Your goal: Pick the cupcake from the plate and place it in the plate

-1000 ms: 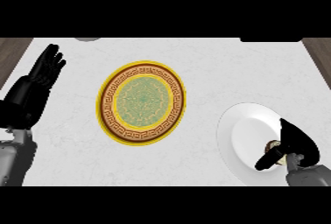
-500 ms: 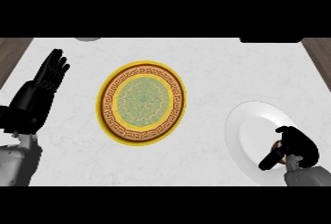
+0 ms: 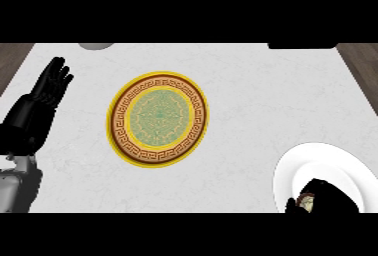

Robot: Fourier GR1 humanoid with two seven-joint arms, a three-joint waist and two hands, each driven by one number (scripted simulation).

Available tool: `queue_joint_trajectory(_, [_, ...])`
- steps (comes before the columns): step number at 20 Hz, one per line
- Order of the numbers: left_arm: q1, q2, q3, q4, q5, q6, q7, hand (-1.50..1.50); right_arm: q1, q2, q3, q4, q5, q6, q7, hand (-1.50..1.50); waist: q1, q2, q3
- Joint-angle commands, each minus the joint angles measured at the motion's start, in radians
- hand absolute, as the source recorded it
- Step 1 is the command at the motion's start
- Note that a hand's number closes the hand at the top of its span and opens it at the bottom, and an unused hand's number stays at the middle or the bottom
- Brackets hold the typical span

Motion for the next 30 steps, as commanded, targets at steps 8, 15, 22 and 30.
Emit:
queue_joint_trajectory(8, [-0.019, -0.028, -0.007, 0.022, -0.020, -0.008, 0.001, 0.00, 0.305, 0.028, 0.256, -0.427, 0.445, -0.068, 0.109, 1.50, 0.007, 0.011, 0.011])
queue_joint_trajectory(15, [-0.035, -0.008, 0.016, 0.016, -0.018, -0.014, 0.016, 0.00, 0.131, 0.141, 0.443, -0.571, 0.576, -0.036, 0.019, 1.50, 0.021, 0.010, 0.010])
queue_joint_trajectory(22, [-0.079, -0.033, -0.009, -0.019, -0.017, -0.013, 0.081, 0.00, -0.172, 0.335, 0.523, -0.539, 0.561, 0.097, 0.063, 1.50, 0.035, 0.016, 0.011])
queue_joint_trajectory(30, [-0.088, -0.040, -0.013, 0.011, -0.026, -0.031, 0.033, 0.00, -0.329, 0.330, 0.515, -0.415, 0.433, 0.037, 0.145, 1.50, 0.056, 0.023, 0.009])
